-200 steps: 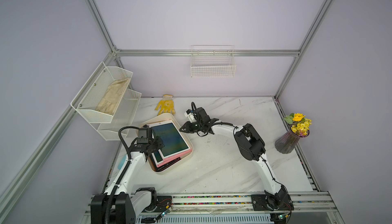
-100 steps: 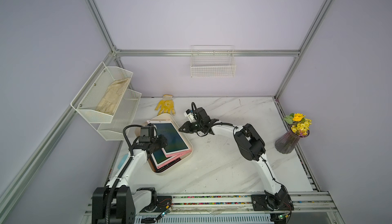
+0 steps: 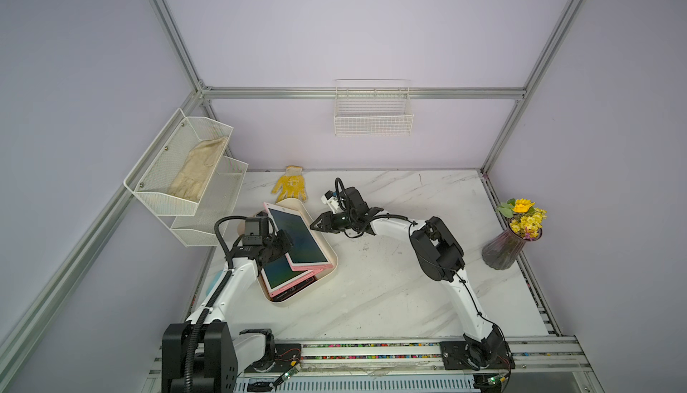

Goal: Take out the writing tablet from the storage box
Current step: Pick up the writing tablet from the storage box.

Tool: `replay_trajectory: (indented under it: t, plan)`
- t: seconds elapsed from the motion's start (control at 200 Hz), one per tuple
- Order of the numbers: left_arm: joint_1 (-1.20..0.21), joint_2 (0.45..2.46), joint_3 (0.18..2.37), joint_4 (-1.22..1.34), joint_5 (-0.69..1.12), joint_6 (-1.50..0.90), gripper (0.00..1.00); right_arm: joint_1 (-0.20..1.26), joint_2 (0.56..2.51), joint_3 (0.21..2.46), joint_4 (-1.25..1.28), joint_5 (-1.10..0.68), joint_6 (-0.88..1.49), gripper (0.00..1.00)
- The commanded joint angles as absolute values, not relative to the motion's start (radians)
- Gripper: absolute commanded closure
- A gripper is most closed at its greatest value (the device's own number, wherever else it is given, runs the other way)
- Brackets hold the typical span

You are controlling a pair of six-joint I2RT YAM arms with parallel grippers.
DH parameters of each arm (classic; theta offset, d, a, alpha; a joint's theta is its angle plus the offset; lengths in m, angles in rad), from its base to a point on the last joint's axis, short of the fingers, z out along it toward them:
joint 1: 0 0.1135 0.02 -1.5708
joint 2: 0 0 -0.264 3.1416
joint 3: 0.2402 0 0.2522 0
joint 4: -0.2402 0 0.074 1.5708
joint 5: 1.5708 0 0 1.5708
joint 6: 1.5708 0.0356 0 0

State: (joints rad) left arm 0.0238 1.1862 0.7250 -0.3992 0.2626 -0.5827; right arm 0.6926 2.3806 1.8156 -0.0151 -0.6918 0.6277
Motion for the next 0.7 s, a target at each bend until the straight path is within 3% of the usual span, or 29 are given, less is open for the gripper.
replay_trajectory:
  t: [0.0,0.28,0.695]
  plan:
    - [0.016,1.197,0.774,-0.470,0.200,-0.497,0.90,0.667,2.382,1.877,-0.032,-0.712,0.580,0.46]
    - [0.015,1.131,0.862,-0.533,0.195,-0.489,0.92,0.625,2.372,1.988,-0.174,-0.562,0.434,0.38]
    - [0.014,1.085,0.962,-0.611,0.195,-0.507,0.92,0.533,2.258,1.856,-0.148,-0.532,0.393,0.36]
